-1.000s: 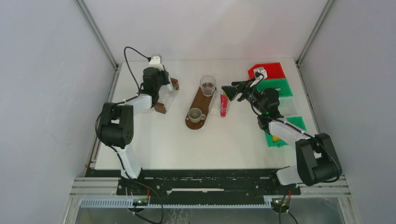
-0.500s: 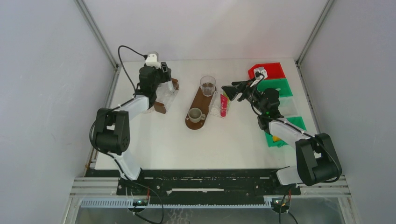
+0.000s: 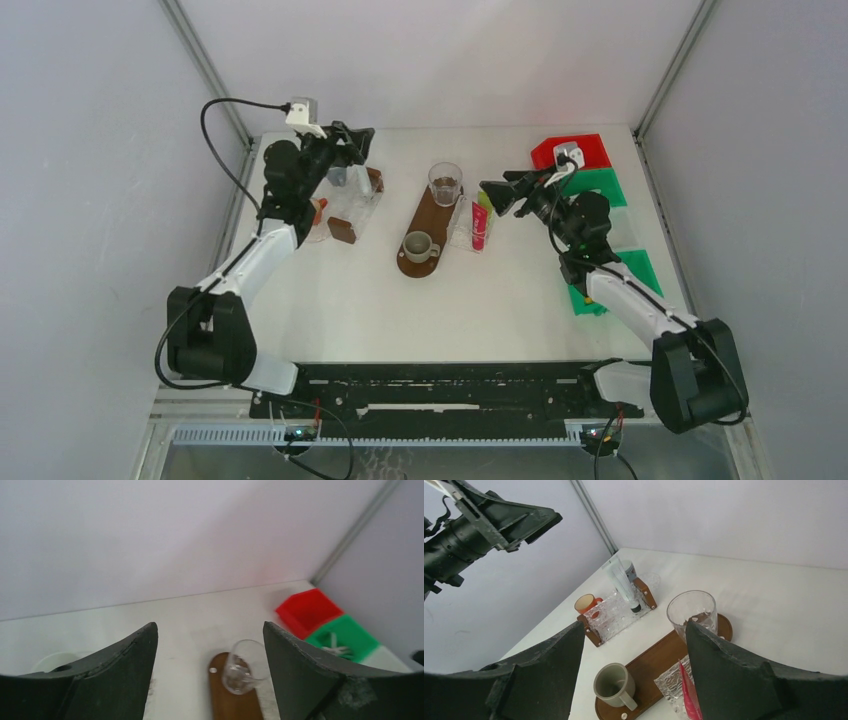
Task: Prepare toiletry sets of a toothbrush and toothpaste on the tray
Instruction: Place the toothpaste in the toothpaste holder, then pick up the toothpaste from the storage box.
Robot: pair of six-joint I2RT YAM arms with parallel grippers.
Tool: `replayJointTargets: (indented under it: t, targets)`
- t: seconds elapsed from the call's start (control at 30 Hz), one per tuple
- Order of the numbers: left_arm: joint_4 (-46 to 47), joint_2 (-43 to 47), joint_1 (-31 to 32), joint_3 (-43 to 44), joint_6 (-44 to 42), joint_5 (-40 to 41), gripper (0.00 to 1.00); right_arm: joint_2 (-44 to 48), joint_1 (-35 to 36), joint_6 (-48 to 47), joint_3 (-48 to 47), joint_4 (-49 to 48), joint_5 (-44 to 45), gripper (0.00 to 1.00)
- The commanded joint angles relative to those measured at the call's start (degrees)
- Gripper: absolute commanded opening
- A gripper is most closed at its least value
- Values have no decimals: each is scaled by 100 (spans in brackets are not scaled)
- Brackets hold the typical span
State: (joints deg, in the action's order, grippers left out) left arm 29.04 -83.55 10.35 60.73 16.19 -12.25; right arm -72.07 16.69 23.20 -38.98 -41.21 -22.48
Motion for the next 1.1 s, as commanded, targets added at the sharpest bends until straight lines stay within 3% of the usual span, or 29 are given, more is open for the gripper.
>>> replayJointTargets:
  t: [0.0, 0.17, 0.53, 0.67, 0.73, 0.87, 1.07]
  targets:
    - [97, 516, 40, 48, 879, -1188, 81, 670, 144, -295, -33, 795, 521, 81]
    - [-67, 926, 245, 115, 1039, -1652, 82, 1701, 326, -602, 91, 2289, 1351, 81]
    - [-1821, 1620, 1011, 530, -265, -1336, 83, 3518, -40, 202, 11, 5185, 2974, 81]
    - [-1924, 1790, 1015, 433, -429, -1329, 83, 3515, -172, 474, -452, 6610, 3645, 81]
    - [-1970, 1834, 1006, 402, -500, -1332, 83, 3328, -291, 1154, -650, 7333, 4407, 81]
    - [-1980, 1922, 1006, 315, -535, -1403, 84, 2821, -728, 2551, -1055, 8774, 5080, 83]
    - [-2056, 2005, 984, 255, -656, -1403, 84, 2523, -1455, 3207, -1068, 9219, 4959, 82]
